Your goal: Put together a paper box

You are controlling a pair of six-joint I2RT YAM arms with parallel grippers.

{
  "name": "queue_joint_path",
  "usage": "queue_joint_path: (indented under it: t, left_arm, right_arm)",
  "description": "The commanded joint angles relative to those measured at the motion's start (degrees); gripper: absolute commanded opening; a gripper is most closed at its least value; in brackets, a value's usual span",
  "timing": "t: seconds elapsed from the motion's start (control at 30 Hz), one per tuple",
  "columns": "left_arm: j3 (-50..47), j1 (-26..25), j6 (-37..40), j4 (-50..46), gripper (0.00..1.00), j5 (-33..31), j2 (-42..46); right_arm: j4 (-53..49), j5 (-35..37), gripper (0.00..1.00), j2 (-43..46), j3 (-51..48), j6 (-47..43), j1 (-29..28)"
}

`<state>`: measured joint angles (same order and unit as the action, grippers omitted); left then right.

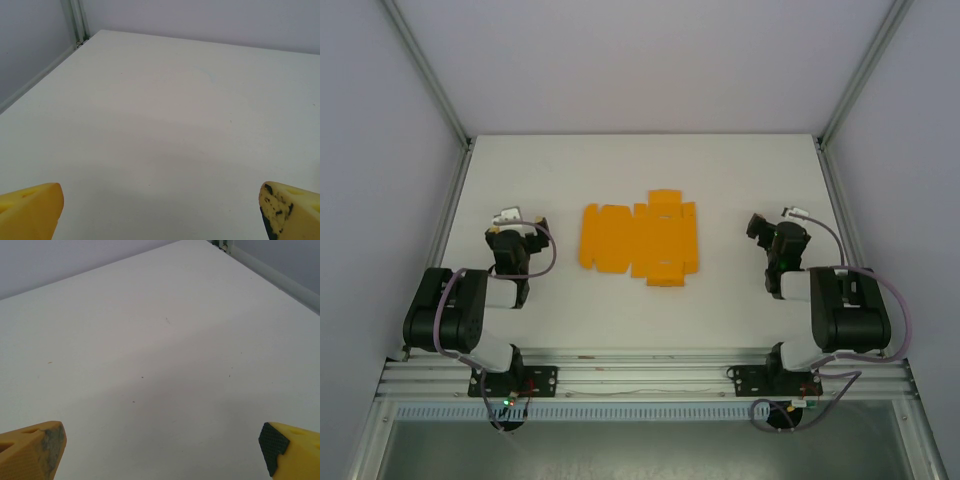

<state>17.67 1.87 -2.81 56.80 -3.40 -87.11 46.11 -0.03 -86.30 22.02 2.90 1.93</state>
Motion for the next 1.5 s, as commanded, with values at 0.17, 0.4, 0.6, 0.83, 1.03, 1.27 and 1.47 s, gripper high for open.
queue_joint_path:
  t: [0.17, 0.4, 0.6, 0.83, 1.03, 1.27, 1.47]
  left_arm:
    - [0.96, -0.29, 1.23, 0.04, 1.00, -0.02, 0.50]
    - [3.81, -0.26, 0.63, -10.00, 1.00, -1.24, 6.97]
    - [11.37, -0.44, -6.21, -31.45, 1.00, 3.57, 17.47]
    - [19.93, -3.57, -17.30, -50.69, 1.00, 11.94, 17.90]
    - [23.08, -8.56, -17.81, -57.31, 1.00, 20.96, 10.12]
    - [24.19, -8.88, -18.53, -55.13, 1.00, 29.85, 0.54]
    - [24.00, -8.90, -20.27, -49.33, 1.00, 37.73, -4.88]
  right_arm:
    - [1.09, 0.03, 1.00, 0.52, 0.44, -0.70, -0.27]
    - [-1.30, 0.67, 1.00, 2.81, 1.14, -0.51, -0.28]
    - [-25.78, -0.73, 1.00, 12.72, 9.36, 2.52, -1.07]
    - [-53.81, -7.52, 0.82, 13.77, 21.26, 12.70, -11.20]
    - [-50.45, -17.54, 0.54, 4.37, 24.24, 21.98, -23.60]
    - [-49.39, -18.39, 0.32, -9.67, 30.77, 24.16, -26.88]
    - [-48.23, -15.90, 0.30, -13.65, 28.88, 26.02, -26.81]
